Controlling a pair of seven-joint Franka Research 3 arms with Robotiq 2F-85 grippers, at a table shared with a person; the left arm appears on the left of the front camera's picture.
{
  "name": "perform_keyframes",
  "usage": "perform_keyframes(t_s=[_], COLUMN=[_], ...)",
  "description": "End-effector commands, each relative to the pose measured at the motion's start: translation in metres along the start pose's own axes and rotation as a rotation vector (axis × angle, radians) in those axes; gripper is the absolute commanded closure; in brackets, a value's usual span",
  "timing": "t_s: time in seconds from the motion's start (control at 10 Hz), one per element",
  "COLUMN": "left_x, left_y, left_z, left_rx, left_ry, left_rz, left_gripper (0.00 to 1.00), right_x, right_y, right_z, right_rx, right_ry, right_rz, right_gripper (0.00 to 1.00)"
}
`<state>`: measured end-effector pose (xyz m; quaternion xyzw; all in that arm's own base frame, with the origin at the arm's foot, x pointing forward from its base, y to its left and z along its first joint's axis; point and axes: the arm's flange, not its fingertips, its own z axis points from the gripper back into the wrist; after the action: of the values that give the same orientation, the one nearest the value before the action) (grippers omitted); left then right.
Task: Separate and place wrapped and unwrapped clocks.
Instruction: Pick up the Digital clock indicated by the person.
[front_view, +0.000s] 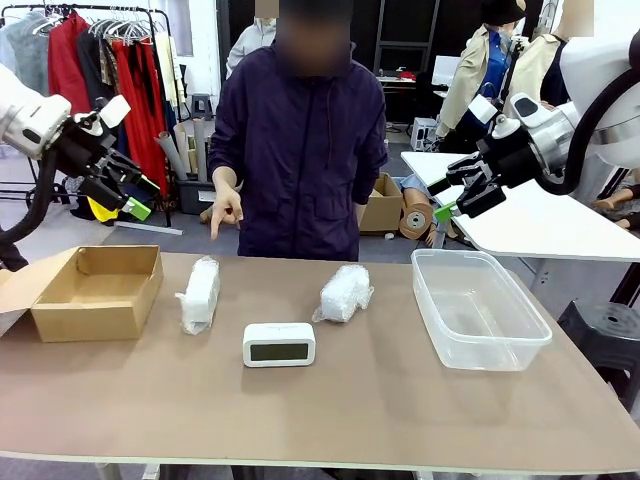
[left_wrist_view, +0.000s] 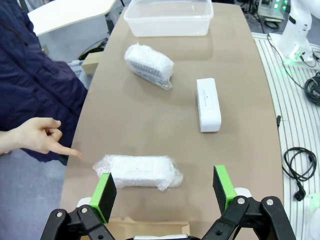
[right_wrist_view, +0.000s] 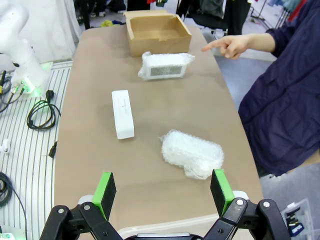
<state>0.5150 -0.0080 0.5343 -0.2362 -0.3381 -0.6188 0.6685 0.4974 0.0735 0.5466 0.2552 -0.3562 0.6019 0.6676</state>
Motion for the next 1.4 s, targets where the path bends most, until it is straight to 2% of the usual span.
perform_keyframes(t_s=[0.0, 0.2, 0.5, 0.7, 0.9, 1.1, 1.3], left_x=[-0.001, 0.000, 0.023, 0.048, 0.069, 0.080, 0.084], left_y=[-0.001, 0.000, -0.007, -0.010, -0.013, -0.015, -0.015], left_z=[0.001, 0.000, -0.005, -0.009, -0.024, -0.040, -0.051], left_rx=[-0.005, 0.000, 0.033, 0.109, 0.187, 0.262, 0.393], left_ry=[-0.007, 0.000, 0.162, 0.238, 0.363, 0.402, 0.471], left_rz=[0.003, 0.000, 0.124, 0.279, 0.519, 0.585, 0.690], left_gripper=[0.00, 0.00, 0.00, 0.00, 0.00, 0.00, 0.00], right_x=[0.001, 0.001, 0.001, 0.001, 0.001, 0.001, 0.001], right_y=[0.000, 0.000, 0.000, 0.000, 0.000, 0.000, 0.000], right_z=[0.000, 0.000, 0.000, 0.000, 0.000, 0.000, 0.000], right_rx=[0.003, 0.003, 0.003, 0.003, 0.003, 0.003, 0.003], right_ry=[-0.008, -0.008, -0.008, -0.008, -0.008, -0.008, -0.008], right_rz=[0.002, 0.002, 0.002, 0.002, 0.002, 0.002, 0.002], right_gripper=[0.00, 0.00, 0.00, 0.00, 0.00, 0.00, 0.00])
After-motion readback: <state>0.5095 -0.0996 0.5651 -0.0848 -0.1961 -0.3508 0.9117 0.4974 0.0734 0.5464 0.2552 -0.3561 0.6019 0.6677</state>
